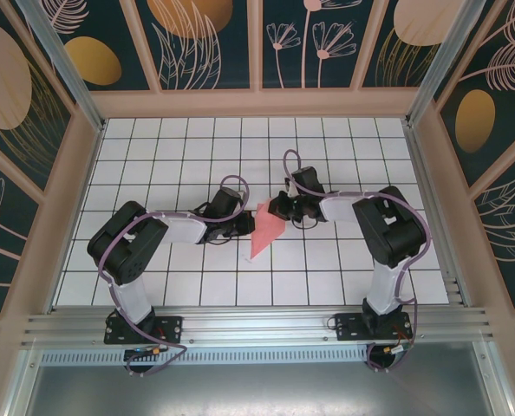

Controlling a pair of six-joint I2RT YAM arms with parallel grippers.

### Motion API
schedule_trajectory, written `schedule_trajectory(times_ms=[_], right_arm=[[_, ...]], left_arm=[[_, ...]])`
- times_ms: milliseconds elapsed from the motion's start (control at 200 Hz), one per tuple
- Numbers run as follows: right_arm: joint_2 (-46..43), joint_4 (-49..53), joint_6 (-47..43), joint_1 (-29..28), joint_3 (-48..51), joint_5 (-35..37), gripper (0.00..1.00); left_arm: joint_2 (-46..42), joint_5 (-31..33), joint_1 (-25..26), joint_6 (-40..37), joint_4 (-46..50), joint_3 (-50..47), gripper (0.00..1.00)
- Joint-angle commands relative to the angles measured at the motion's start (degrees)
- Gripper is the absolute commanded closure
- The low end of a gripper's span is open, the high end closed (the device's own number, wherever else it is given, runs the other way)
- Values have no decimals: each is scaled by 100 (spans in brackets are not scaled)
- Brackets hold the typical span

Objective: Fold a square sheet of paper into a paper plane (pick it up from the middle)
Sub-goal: Fourth fold the wing at the center of the table.

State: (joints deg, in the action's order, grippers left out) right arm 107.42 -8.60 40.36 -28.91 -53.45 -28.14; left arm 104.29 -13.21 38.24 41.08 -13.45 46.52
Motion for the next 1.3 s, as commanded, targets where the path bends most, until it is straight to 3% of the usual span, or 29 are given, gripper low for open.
schedule_trajectory(times_ms=[0,410,1016,1296], right_arm=[[302,-2,-101,24,6,-3,94],[72,441,-296,187,-624,-56,93],[764,480,-296,537,-727,217,93],[842,684,-484,696,-1015,10,93]], left_arm=[[539,116,86,-141,616,-187,100],[513,155,82,-157,651,-269,100],[471,135,84,-159,657,-336,100],[484,108,86,-122,581,-451,100]])
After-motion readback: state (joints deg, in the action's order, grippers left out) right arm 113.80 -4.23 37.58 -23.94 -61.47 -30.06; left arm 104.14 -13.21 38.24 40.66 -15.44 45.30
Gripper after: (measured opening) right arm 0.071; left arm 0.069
